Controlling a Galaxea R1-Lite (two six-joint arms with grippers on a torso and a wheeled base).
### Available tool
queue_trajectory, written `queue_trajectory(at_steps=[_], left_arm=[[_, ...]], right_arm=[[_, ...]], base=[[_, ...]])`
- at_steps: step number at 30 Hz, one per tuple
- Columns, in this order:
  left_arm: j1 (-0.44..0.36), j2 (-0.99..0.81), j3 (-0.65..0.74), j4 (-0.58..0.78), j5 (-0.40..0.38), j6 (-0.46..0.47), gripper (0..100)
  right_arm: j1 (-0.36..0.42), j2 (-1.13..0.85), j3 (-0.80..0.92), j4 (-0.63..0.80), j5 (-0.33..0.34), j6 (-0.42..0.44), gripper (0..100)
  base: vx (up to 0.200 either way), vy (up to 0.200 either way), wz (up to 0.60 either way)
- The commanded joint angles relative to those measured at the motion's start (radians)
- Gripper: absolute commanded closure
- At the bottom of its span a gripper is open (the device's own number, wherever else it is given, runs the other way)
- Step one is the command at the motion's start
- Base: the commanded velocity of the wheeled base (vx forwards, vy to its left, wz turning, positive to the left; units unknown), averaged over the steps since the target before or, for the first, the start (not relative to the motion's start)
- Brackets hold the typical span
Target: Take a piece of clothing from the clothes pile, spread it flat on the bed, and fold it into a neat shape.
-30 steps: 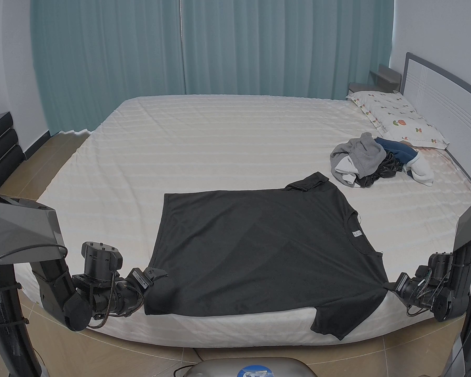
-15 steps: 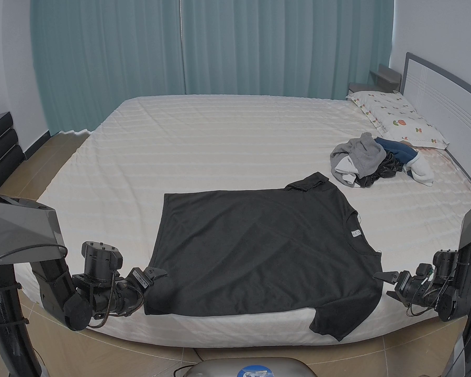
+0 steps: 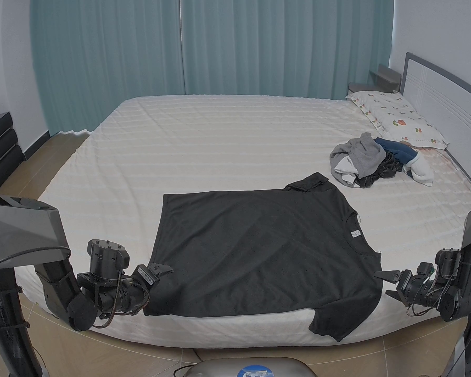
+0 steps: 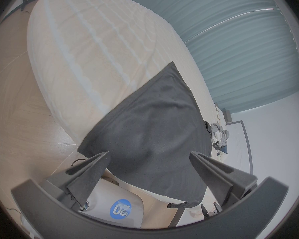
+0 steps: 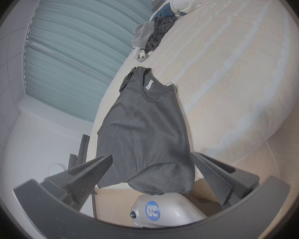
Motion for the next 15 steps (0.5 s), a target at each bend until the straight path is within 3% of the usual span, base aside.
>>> queue_trajectory(at_steps=[1, 5, 15], left_arm=[[-0.018, -0.003, -0.002, 0.0, 0.001, -0.001, 0], [-0.018, -0.003, 0.0, -0.003, 0.002, -0.002, 0], [-0.018, 0.006, -0.002, -0.006, 0.047, -0.002, 0]], right_arm=[[0.004, -0.003, 0.001, -0.009, 0.0, 0.0, 0], [0.006, -0.001, 0.004, -0.009, 0.0, 0.0, 0], [0.014, 0.0, 0.006, -0.009, 0.0, -0.002, 0]], base=[[0.0, -0.2, 0.0], [0.0, -0.2, 0.0], [0.0, 0.0, 0.0]])
